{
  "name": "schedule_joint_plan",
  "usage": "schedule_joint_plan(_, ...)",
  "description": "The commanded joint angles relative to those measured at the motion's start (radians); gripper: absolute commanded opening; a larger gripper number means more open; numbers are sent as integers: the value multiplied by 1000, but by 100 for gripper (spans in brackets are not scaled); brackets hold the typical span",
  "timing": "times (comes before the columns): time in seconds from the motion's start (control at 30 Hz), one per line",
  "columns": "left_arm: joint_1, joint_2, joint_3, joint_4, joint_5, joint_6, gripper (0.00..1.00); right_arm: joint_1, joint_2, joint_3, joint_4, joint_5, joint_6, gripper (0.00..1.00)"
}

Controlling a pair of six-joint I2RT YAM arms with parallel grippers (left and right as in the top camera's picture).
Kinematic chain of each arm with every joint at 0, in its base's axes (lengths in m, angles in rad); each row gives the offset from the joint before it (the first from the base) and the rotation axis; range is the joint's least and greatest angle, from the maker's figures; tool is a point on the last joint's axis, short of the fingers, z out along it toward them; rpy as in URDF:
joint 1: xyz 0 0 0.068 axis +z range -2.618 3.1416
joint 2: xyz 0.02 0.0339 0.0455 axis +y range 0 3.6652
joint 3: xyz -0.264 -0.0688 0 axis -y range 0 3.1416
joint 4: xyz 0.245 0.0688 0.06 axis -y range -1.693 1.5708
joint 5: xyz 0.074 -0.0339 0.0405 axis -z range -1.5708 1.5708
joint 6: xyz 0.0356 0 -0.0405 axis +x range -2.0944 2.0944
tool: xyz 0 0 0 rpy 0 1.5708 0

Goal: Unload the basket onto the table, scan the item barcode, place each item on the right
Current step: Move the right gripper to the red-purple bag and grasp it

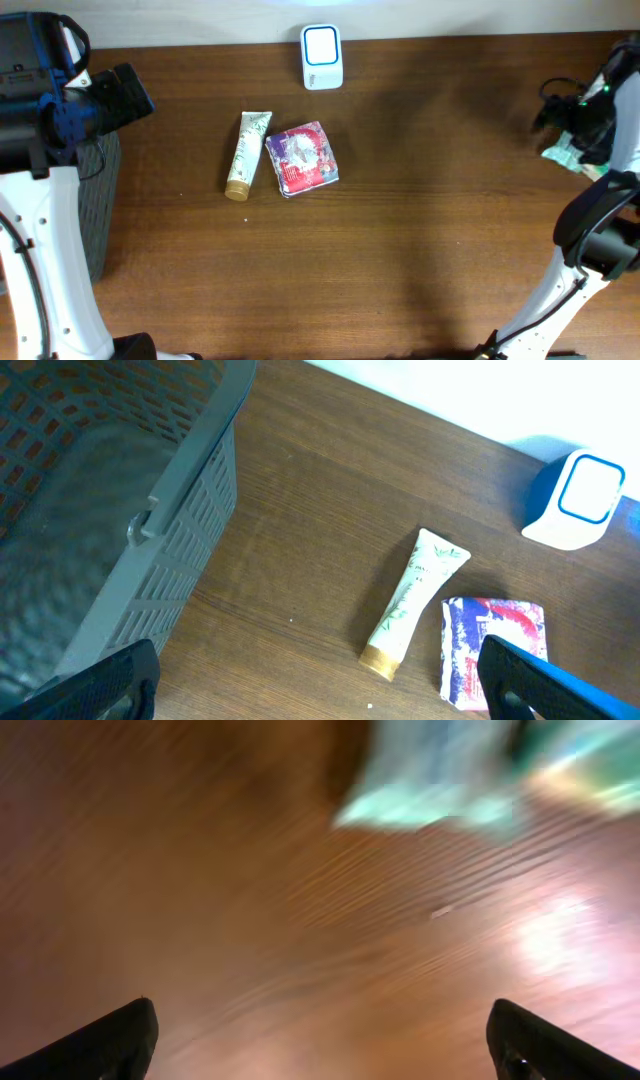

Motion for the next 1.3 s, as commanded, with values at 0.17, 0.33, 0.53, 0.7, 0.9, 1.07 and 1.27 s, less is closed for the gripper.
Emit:
schedule_joint_plan(0.17,3,-7,4,-1,-4,-6,99,451,2,-5,32,-193,-59,99)
schedule_joint_plan(0.33,3,-7,4,-1,-4,-6,99,735,3,-5,199,-193,-59,99)
schedule_joint_plan(0.53,3,-7,4,-1,-4,-6,99,864,83,-5,241,-122,-55,99)
schedule_joint_plan(0.7,3,-7,4,-1,-4,-6,99,856,200,-5,256,-274,-60,100)
schedule_joint_plan(0.9,3,-7,4,-1,-4,-6,99,823,180,4,244,-266,-56,4)
schedule_joint_plan(1.07,3,-7,4,-1,-4,-6,99,798,-97,54,90,346,6,4)
schedule_joint_plan(1.27,3,-7,4,-1,-4,-6,99,797,-112,-120,-2,919,159,4)
